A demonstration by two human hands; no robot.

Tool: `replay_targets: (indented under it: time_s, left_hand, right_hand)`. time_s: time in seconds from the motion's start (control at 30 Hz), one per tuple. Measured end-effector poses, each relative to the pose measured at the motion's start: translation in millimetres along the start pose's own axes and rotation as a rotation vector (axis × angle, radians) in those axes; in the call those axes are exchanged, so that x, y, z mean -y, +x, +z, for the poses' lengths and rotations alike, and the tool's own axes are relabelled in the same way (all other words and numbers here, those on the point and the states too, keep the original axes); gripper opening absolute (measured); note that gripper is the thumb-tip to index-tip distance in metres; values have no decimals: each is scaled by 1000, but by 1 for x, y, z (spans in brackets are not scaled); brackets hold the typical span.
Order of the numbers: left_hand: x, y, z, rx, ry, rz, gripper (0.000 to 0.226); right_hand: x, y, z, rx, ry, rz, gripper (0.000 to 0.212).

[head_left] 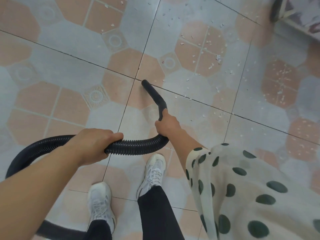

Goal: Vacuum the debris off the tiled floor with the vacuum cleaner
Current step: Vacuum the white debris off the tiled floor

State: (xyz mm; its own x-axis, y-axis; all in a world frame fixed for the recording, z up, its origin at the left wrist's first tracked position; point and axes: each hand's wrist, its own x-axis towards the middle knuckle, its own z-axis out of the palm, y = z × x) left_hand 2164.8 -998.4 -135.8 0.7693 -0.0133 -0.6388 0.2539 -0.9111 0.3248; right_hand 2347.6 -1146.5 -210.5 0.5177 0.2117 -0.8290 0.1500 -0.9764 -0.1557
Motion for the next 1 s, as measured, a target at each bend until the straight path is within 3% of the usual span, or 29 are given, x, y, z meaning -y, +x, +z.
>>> replay_targets:
  time_s: [0.37, 0.73, 1.0]
  left_hand:
    - [-19, 4, 13, -27, 106, 144, 27]
    - [-6, 14, 12, -57, 96, 126, 26]
    - [-33, 22, 18, -14, 98, 198, 26]
  right_hand:
    - [-47, -28, 19, -126, 132, 217, 56]
    - [-34, -8, 18, -138, 133, 132, 60]
    - [-73, -25, 20, -77, 173, 183, 65]
